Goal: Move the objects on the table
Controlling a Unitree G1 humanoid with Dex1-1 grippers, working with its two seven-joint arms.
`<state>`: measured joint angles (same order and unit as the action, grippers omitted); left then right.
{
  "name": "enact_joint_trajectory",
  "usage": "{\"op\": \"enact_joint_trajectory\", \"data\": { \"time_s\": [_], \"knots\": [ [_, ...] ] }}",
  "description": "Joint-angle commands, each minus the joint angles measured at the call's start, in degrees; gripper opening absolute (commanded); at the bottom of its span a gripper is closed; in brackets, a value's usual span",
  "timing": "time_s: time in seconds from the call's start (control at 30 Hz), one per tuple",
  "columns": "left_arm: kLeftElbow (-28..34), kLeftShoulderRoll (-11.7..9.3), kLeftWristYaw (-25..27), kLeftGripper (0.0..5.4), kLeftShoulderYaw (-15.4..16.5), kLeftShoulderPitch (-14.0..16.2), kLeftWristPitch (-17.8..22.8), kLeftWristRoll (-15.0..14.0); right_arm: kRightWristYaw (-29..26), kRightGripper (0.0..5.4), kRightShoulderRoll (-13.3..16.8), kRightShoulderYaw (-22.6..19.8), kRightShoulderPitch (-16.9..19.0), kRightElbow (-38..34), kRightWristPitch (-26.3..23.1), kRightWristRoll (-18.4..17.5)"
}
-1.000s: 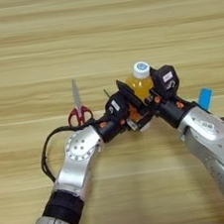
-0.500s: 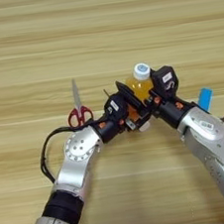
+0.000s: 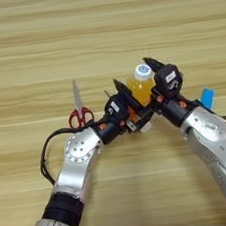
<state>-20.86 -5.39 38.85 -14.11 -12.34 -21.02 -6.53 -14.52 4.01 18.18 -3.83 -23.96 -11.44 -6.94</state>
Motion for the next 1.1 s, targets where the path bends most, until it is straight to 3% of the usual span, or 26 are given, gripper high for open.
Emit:
{"op": "enact_joint_trajectory", "data": {
  "time_s": [0.03,0.27,0.47,0.63,0.8,1.1],
  "knots": [
    [0.4,0.1,-0.1,3.39,0.2,-0.9,-0.3,0.1,-0.3,5.40,0.0,0.1,-0.3,-0.8,2.4,0.9],
    [0.4,0.2,-0.4,3.39,0.4,-1.0,-0.3,0.2,-0.9,5.40,-0.3,-0.2,0.1,-1.5,3.0,-0.3],
    [0.1,0.5,-1.8,3.39,1.6,-1.6,-0.4,-0.2,0.0,5.40,-1.0,-2.9,0.0,-4.1,7.2,-1.1],
    [-1.8,1.2,-7.6,3.39,7.6,-4.9,-0.2,-2.3,5.7,5.40,-0.7,-13.9,-2.9,-3.2,10.8,-1.2],
    [-6.6,0.9,-19.5,3.38,15.1,-9.0,-2.4,-0.7,9.2,5.40,0.7,-21.6,-5.0,2.0,11.2,-1.3],
    [-13.5,-1.9,-31.6,3.38,22.1,-12.1,-2.7,1.2,10.8,5.40,0.5,-22.5,-6.2,6.3,11.5,0.0]
  ]
}}
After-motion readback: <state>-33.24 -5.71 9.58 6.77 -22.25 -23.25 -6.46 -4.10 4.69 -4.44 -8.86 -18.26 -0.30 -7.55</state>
